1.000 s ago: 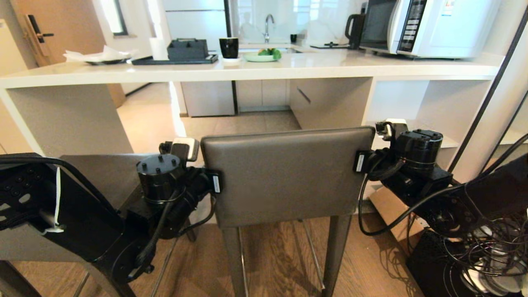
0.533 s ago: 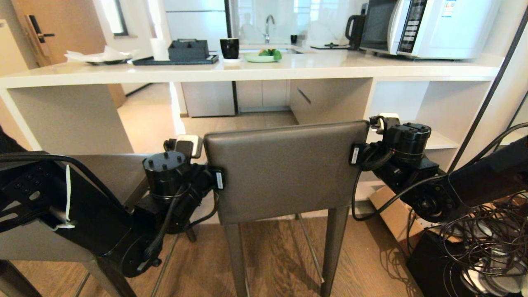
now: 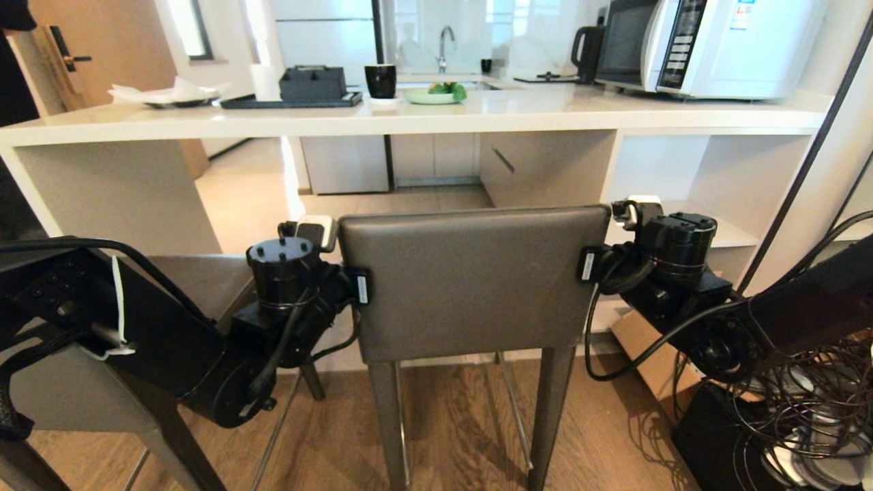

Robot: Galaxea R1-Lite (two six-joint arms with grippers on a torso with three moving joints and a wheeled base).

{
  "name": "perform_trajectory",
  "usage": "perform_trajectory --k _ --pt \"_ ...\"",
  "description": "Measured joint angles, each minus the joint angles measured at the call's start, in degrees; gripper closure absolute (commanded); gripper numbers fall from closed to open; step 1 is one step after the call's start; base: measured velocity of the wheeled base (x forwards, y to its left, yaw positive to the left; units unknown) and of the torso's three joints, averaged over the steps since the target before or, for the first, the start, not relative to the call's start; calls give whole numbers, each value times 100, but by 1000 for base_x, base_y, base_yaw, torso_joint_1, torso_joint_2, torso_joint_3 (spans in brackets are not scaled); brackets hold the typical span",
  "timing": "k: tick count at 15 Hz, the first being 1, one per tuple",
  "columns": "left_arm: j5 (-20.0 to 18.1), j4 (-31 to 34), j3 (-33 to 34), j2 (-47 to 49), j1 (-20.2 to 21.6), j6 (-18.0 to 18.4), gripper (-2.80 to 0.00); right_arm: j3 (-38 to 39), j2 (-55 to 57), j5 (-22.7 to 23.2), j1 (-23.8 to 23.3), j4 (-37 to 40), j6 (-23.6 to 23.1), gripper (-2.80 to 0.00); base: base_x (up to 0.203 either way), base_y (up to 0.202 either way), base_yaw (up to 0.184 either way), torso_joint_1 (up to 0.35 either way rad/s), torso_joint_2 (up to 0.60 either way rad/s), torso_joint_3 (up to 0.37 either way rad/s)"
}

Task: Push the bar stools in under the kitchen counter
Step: Push the gray chair back under the dining table

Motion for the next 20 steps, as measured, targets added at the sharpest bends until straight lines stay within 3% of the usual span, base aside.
perform_trajectory --k 6,13,15,20 --pt "-29 22 -319 188 420 356 0 646 -125 4 73 -399 -17 0 0 0 0 0 0 0" --pt "-22 26 -630 383 739 785 0 772 -147 -44 295 -371 -130 0 0 0 0 0 0 0" --pt "0 -22 -558 356 656 767 0 707 -123 -51 301 -332 -146 0 0 0 0 0 0 0" --pt "105 -110 -58 168 -66 482 0 -120 -17 -166 201 276 -222 0 0 0 0 0 0 0"
